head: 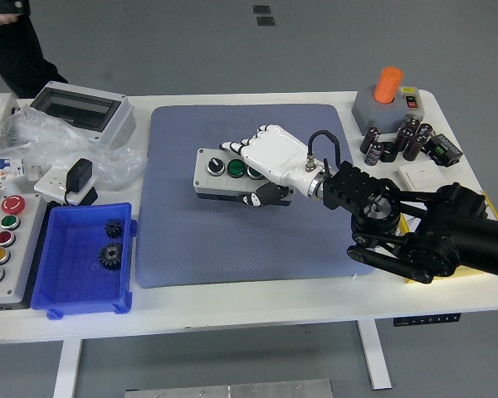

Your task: Pick up the button,place it on the desk,press the button,press the button

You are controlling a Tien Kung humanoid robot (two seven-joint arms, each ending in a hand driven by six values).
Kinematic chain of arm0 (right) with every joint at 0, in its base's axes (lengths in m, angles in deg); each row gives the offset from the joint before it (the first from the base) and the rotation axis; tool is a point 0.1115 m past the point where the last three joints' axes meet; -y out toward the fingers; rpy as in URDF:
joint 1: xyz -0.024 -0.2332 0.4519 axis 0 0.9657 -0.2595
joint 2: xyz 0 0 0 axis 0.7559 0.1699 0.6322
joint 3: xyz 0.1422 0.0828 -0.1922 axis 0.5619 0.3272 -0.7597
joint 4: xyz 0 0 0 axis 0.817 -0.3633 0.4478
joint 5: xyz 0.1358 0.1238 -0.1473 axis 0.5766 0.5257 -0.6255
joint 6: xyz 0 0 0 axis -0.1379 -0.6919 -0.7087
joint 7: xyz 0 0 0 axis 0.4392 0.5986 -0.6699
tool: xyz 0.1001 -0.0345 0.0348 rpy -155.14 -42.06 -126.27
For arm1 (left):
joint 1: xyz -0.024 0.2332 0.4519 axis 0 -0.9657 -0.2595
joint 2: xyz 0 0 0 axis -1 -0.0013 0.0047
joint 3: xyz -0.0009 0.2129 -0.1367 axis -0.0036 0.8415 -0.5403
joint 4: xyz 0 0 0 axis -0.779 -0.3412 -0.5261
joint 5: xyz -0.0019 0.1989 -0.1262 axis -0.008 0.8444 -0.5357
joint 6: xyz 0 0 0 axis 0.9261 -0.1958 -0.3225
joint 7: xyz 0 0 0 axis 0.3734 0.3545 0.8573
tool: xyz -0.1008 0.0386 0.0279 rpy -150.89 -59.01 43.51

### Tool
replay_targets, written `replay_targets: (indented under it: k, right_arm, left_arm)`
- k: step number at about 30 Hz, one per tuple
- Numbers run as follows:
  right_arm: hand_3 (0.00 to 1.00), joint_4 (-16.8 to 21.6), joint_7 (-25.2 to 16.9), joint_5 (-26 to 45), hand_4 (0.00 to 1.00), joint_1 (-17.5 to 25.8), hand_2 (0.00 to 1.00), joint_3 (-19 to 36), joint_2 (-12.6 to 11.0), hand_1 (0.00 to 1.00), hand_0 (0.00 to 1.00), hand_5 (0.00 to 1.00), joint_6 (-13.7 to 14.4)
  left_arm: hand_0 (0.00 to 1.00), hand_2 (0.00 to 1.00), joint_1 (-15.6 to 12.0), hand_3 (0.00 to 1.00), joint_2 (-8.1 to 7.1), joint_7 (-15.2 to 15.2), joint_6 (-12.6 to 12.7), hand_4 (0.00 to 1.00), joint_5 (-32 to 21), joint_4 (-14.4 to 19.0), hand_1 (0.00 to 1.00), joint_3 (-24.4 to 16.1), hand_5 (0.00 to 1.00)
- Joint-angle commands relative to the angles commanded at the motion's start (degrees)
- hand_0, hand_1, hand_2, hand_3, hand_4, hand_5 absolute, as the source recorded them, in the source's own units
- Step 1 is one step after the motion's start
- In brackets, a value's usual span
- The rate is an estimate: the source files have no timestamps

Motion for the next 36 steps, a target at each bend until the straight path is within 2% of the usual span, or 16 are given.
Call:
replay_targets:
  k: [8, 9, 14, 15, 20, 21, 26, 27, 33, 34, 36]
  right_arm:
    - [0.396, 0.25, 0.13, -0.2, 0.149, 0.74, 0.407, 0.23, 0.03, 0.544, 0.639, 0.002, -2.48]
    - [0.426, 0.21, 0.06, -0.22, 0.166, 0.93, 0.511, 0.33, 0.13, 0.58, 0.626, 0.002, -2.69]
    - [0.426, 0.19, -0.47, -0.3, 0.166, 1.37, 0.511, 0.66, 0.45, 0.58, 0.626, 0.002, -3.51]
    - [0.442, 0.19, -0.57, -0.23, 0.165, 1.38, 0.635, 0.7, 0.49, 0.643, 0.628, 0.002, -3.69]
    - [0.442, 0.04, -1.12, 0.71, 0.165, 1.23, 0.635, 0.79, 0.55, 0.643, 0.628, 0.002, -5.14]
    - [0.59, -0.01, -1.2, 0.91, 0.236, 1.22, 0.679, 0.83, 0.52, 0.651, 0.625, 0.002, -5.55]
    - [0.59, -0.17, -1.32, 1.24, 0.236, 1.28, 0.679, 1.05, 0.45, 0.651, 0.625, 0.002, -7.07]
    - [0.795, -0.18, -1.23, 1.27, 0.461, 1.29, 0.684, 1.03, 0.43, 0.657, 0.646, 0.002, -7.25]
    - [0.795, -0.39, -0.44, 1.44, 0.461, 1.16, 0.684, 0.7, 0.27, 0.657, 0.646, 0.002, -8.26]
    - [0.927, -0.41, -0.27, 1.47, 0.518, 1.16, 0.73, 0.63, 0.18, 0.681, 0.68, 0.002, -8.52]
    - [0.927, -0.42, -0.08, 1.52, 0.518, 1.17, 0.73, 0.54, 0.07, 0.681, 0.68, 0.002, -8.79]
  left_arm:
    - [0.61, 0.523, 0.26, 0.602, -0.02, -0.24, -0.06, 0.487, 0.47, 0.0, 0.55, -0.48, 0.192]
    - [0.61, 0.523, 0.3, 0.601, -0.01, -0.28, -0.11, 0.486, 0.6, 0.0, 0.55, -0.59, 0.195]
    - [0.61, 0.523, 0.39, 0.601, -0.08, -0.24, -0.36, 0.486, 1.09, 0.0, 0.55, -0.97, 0.195]
    - [0.61, 0.522, 0.39, 0.601, -0.12, -0.23, -0.4, 0.485, 1.13, 0.0, 0.55, -1.01, 0.198]
    - [0.61, 0.522, 0.56, 0.601, -0.59, -0.25, -0.59, 0.485, 1.37, 0.0, 0.55, -1.27, 0.198]
    - [0.609, 0.521, 0.61, 0.6, -0.71, -0.28, -0.62, 0.483, 1.35, 0.0, 0.55, -1.29, 0.201]
    - [0.609, 0.521, 0.67, 0.6, -0.98, -0.34, -0.77, 0.483, 1.69, 0.0, 0.55, -1.53, 0.201]
    - [0.609, 0.521, 0.66, 0.599, -1.01, -0.35, -0.81, 0.483, 1.76, 0.0, 0.55, -1.56, 0.202]
    - [0.609, 0.521, 0.6, 0.599, -1.14, -0.42, -0.99, 0.483, 1.94, 0.0, 0.55, -1.68, 0.202]
    - [0.608, 0.522, 0.57, 0.601, -1.15, -0.42, -1.05, 0.48, 1.99, 0.0, 0.55, -1.73, 0.198]
    - [0.608, 0.522, 0.52, 0.601, -1.14, -0.4, -1.11, 0.48, 2.07, 0.0, 0.55, -1.84, 0.198]
